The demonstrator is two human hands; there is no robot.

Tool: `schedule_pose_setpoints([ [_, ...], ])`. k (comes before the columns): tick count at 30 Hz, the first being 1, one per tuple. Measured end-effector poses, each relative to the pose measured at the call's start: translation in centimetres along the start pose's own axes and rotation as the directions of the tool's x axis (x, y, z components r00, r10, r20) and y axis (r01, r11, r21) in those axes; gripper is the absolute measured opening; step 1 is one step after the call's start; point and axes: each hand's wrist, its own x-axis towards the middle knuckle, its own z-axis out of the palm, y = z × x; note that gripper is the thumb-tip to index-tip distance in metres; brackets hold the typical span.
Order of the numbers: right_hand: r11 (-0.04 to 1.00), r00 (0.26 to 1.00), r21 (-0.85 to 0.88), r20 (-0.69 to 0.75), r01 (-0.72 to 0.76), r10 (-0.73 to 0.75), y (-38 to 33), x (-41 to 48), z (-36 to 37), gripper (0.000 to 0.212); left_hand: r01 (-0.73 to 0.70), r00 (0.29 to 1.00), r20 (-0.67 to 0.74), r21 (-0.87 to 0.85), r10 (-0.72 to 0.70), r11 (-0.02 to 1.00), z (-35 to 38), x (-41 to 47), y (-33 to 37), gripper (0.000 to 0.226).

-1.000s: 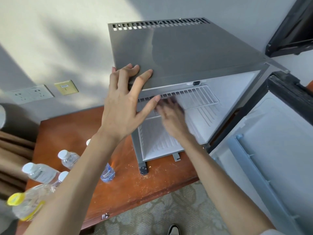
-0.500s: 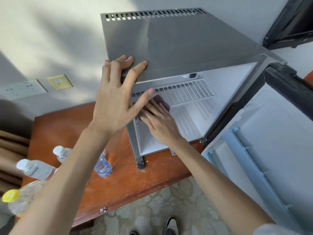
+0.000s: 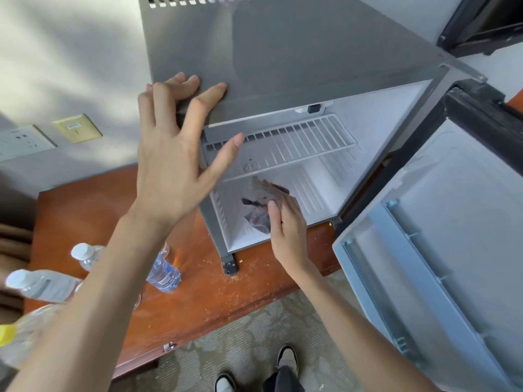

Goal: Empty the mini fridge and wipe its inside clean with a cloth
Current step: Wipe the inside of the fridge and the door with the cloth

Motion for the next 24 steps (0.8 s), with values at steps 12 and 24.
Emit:
schedule_pose_setpoints([
  [12, 0.804, 0.977, -0.595, 0.16, -0.016, 0.138, 20.5, 5.2, 3.2, 0.053, 0.018, 0.996, -0.086, 0.048, -0.014, 0.999, 0.8, -0.1, 0.3, 0.048],
  [24, 0.667, 0.844, -0.743, 0.39, 0.053, 0.368, 23.5, 10.7, 3.4, 0.068, 0.053, 0.998, -0.041, 0.035, -0.051, 0.998, 0.2, -0.2, 0.7, 0.053],
])
